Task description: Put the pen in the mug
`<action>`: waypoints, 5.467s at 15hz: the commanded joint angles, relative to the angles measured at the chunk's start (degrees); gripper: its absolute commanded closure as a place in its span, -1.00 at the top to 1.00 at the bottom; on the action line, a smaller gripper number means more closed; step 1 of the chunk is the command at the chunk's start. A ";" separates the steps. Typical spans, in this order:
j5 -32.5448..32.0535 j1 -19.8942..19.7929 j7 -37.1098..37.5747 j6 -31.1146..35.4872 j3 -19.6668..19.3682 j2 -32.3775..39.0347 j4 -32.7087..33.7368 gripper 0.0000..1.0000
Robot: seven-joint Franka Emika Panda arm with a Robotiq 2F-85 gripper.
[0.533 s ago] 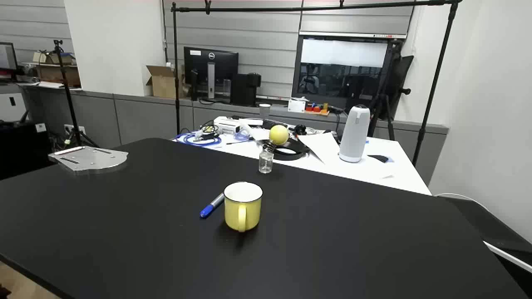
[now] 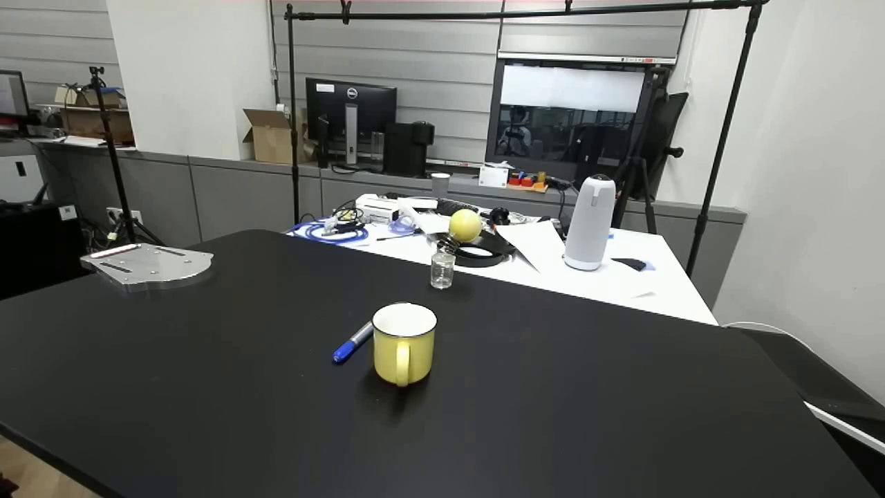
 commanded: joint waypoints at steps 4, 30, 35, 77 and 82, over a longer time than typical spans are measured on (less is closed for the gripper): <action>-0.46 0.96 0.45 -0.10 -0.74 0.24 0.14 1.00; -12.98 -3.26 -17.56 30.06 -13.99 28.73 -6.13 1.00; -7.98 -4.37 -29.48 35.86 -18.02 39.89 -3.65 1.00; -15.10 3.89 -11.10 53.65 -24.20 67.70 7.52 1.00; -15.77 6.17 -11.02 55.47 -25.98 68.92 9.01 1.00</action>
